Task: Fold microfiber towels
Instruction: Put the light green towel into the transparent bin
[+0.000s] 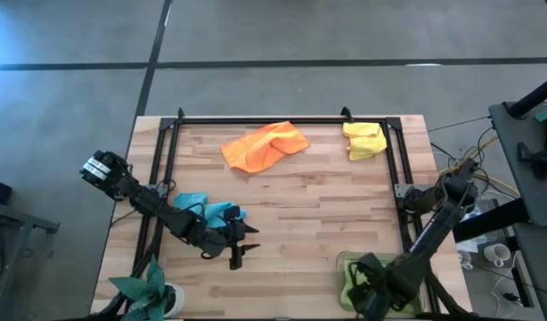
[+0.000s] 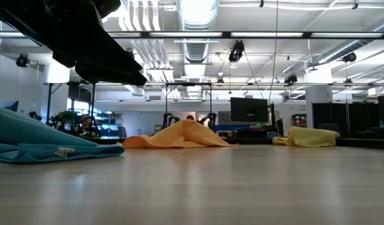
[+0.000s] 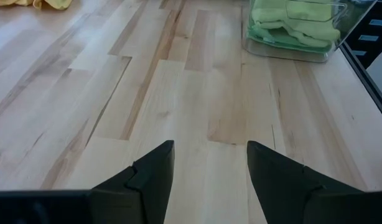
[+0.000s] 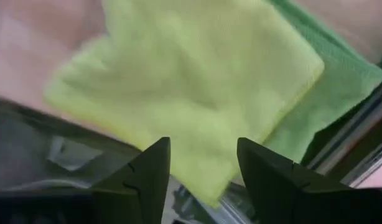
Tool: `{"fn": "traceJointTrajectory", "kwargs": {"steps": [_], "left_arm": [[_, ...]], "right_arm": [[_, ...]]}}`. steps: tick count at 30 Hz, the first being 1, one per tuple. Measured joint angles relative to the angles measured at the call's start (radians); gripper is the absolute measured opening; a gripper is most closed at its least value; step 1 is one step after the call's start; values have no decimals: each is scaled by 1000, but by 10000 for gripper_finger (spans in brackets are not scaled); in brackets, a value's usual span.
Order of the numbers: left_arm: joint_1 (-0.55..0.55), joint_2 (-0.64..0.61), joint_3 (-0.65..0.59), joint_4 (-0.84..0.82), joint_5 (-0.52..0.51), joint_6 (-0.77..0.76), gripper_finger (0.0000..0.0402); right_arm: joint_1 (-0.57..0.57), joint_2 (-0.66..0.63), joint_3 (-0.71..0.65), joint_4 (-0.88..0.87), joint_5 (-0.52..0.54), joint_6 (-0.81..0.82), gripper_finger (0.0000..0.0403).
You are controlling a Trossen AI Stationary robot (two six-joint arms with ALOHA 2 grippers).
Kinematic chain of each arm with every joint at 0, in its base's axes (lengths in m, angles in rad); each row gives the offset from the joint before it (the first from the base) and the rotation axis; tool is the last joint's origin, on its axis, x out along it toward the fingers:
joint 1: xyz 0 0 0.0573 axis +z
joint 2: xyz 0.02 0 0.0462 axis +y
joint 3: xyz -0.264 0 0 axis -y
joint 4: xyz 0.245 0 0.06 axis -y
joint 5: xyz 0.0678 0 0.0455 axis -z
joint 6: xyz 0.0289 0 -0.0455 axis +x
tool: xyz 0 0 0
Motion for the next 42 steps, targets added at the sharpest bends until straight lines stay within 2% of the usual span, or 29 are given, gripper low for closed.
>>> {"fn": "traceJointTrajectory", "kwargs": {"steps": [3,9,14,18,29,34,42], "left_arm": [[0,0,0,0,0,0,187],[0,0,-2,0,0,0,187],[0,0,-2,0,0,0,187],[0,0,-3,0,0,0,187],[0,0,-2,0,0,0,187],[0,0,7,8,-1,0,187],[5,1,2,42,-3,3,187]], "right_arm": [[27,6,-38,56,46,26,183],[40,23,-79,174,335,43,184],[39,65,-136,180,321,24,173],[38,76,-156,268,314,-14,167],[42,30,-3,92,319,-87,188],[55,30,-29,93,289,202,184],[-19,30,-149,226,263,231,185]]}}
